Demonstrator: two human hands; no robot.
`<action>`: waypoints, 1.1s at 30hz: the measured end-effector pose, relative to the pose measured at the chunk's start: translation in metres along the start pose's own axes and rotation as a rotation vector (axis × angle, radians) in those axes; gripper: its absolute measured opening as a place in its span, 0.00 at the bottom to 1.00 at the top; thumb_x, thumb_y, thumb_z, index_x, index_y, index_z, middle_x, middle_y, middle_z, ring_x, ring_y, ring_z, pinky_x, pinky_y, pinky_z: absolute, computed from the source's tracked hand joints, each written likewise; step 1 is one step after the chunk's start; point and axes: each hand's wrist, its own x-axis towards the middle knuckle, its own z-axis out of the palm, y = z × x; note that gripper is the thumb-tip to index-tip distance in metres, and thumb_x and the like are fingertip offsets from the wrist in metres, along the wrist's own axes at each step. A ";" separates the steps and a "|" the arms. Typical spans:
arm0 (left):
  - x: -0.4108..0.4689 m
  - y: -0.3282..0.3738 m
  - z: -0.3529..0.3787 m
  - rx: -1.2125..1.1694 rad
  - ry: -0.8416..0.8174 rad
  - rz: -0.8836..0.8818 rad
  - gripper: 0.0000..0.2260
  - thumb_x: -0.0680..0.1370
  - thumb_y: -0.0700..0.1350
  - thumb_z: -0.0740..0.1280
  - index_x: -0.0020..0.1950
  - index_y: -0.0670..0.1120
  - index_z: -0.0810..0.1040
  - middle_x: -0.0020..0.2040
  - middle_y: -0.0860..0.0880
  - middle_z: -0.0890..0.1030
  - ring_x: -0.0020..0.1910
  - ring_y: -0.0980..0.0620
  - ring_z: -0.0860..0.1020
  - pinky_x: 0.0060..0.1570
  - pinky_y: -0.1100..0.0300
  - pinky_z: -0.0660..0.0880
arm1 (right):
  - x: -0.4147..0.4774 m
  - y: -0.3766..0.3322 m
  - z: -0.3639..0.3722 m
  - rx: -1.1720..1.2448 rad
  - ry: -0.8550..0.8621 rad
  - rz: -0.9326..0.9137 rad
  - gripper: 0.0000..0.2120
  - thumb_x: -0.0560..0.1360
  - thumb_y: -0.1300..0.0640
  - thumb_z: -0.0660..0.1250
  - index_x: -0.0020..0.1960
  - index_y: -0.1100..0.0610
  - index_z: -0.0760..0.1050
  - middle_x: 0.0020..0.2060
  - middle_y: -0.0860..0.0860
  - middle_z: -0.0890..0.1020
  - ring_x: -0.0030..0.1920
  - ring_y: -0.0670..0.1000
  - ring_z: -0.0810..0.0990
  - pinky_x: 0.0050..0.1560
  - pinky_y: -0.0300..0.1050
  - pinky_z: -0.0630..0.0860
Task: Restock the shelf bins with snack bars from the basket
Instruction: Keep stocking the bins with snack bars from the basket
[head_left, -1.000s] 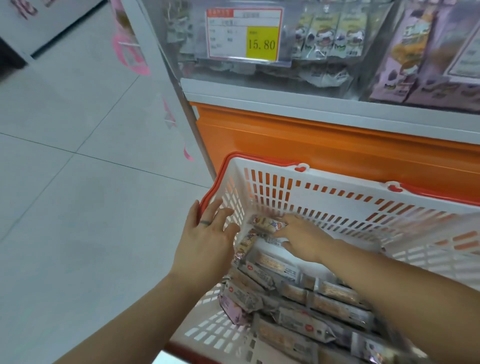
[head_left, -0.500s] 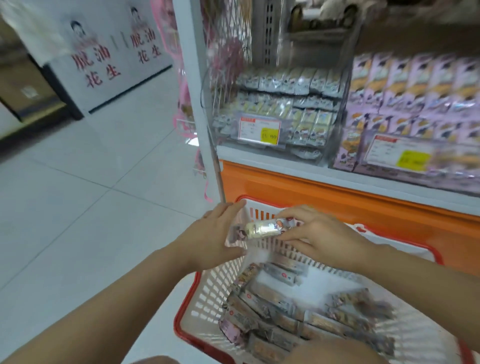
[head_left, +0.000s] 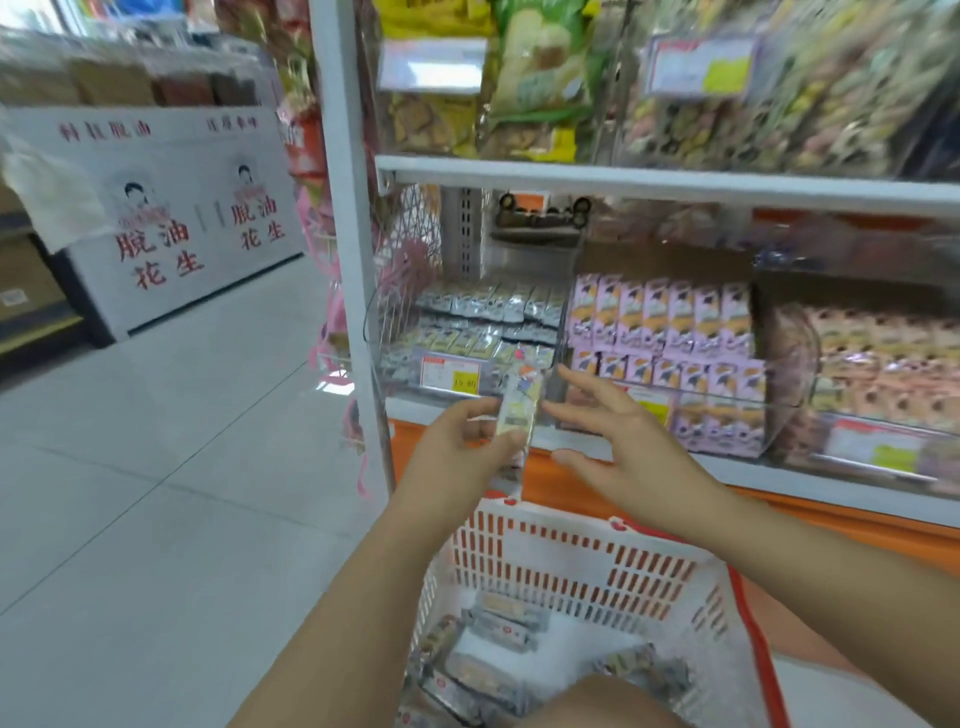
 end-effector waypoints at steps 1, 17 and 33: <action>0.000 0.005 0.005 -0.100 0.030 -0.013 0.13 0.76 0.48 0.69 0.60 0.54 0.74 0.55 0.49 0.80 0.49 0.51 0.82 0.54 0.48 0.77 | -0.001 -0.008 -0.001 0.095 0.010 0.061 0.24 0.76 0.54 0.67 0.69 0.42 0.67 0.69 0.37 0.62 0.63 0.35 0.66 0.61 0.28 0.65; 0.043 0.015 -0.022 -0.122 0.279 0.041 0.10 0.80 0.45 0.62 0.58 0.57 0.77 0.56 0.58 0.78 0.54 0.61 0.75 0.59 0.60 0.70 | 0.100 -0.040 0.009 0.781 0.208 0.499 0.09 0.76 0.57 0.68 0.54 0.52 0.71 0.44 0.51 0.83 0.41 0.51 0.83 0.50 0.54 0.81; 0.105 -0.045 -0.051 0.152 0.335 -0.046 0.27 0.79 0.42 0.61 0.75 0.60 0.59 0.76 0.55 0.61 0.73 0.53 0.63 0.70 0.53 0.64 | 0.275 -0.020 0.111 0.333 -0.117 0.553 0.14 0.77 0.58 0.66 0.55 0.69 0.76 0.50 0.66 0.81 0.49 0.64 0.82 0.52 0.57 0.78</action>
